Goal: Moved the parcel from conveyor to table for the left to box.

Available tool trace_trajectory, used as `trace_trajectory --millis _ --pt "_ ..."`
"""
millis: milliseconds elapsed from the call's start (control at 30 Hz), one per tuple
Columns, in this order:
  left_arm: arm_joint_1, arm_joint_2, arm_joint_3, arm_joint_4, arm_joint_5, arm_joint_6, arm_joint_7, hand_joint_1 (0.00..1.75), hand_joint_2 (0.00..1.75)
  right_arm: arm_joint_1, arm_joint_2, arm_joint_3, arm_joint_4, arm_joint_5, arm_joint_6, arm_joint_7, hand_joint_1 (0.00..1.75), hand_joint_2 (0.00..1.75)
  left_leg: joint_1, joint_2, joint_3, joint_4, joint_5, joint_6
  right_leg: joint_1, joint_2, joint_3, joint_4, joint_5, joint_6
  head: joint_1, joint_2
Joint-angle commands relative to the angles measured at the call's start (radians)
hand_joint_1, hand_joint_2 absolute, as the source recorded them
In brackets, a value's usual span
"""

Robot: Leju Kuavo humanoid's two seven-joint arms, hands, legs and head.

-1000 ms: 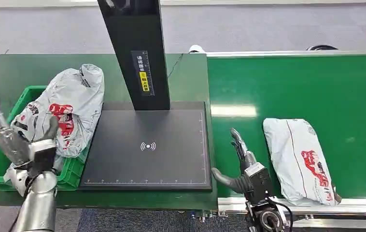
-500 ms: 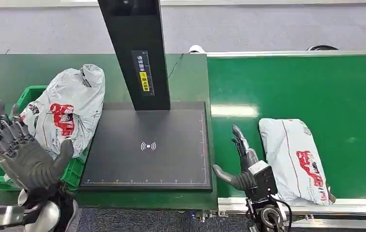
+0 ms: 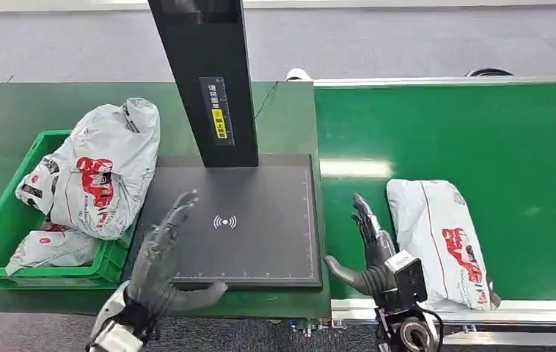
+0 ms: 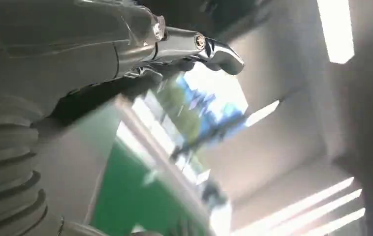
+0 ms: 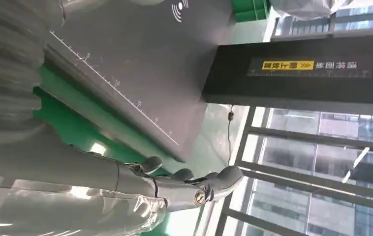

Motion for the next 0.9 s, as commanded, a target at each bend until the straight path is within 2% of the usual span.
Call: trace_trajectory --millis 33,267,733,900 --pt "-0.025 -0.124 0.059 0.386 0.183 -0.102 0.092 0.0 1.75 -0.02 0.011 -0.031 0.038 0.007 -0.004 -0.003 0.0 1.75 0.0 -0.001 0.004 -0.003 0.001 0.001 0.0 -0.003 0.005 -0.004 0.0 0.0 0.0 0.0" --pt "-0.047 -0.155 0.15 0.431 0.273 -0.118 0.145 0.0 1.75 -0.032 0.022 -0.023 0.054 0.01 -0.001 -0.005 0.0 1.75 0.0 0.0 0.002 -0.001 0.0 0.0 0.001 -0.001 0.002 -0.002 0.0 -0.001 0.0 0.0" --pt "-0.047 -0.155 0.15 0.431 0.273 -0.118 0.145 0.0 1.75 -0.032 0.022 -0.023 0.054 0.01 -0.001 -0.005 0.0 1.75 0.001 0.0 0.002 -0.001 0.0 0.0 0.001 -0.002 0.003 -0.002 0.0 -0.001 0.0 0.0" --pt "-0.057 -0.175 0.171 0.436 0.298 -0.107 0.138 0.0 1.75 -0.044 0.026 -0.006 0.055 0.012 -0.005 -0.002 0.0 1.75 0.001 0.0 0.001 -0.001 0.0 0.0 0.001 -0.001 0.002 -0.001 0.0 -0.001 0.0 0.0"
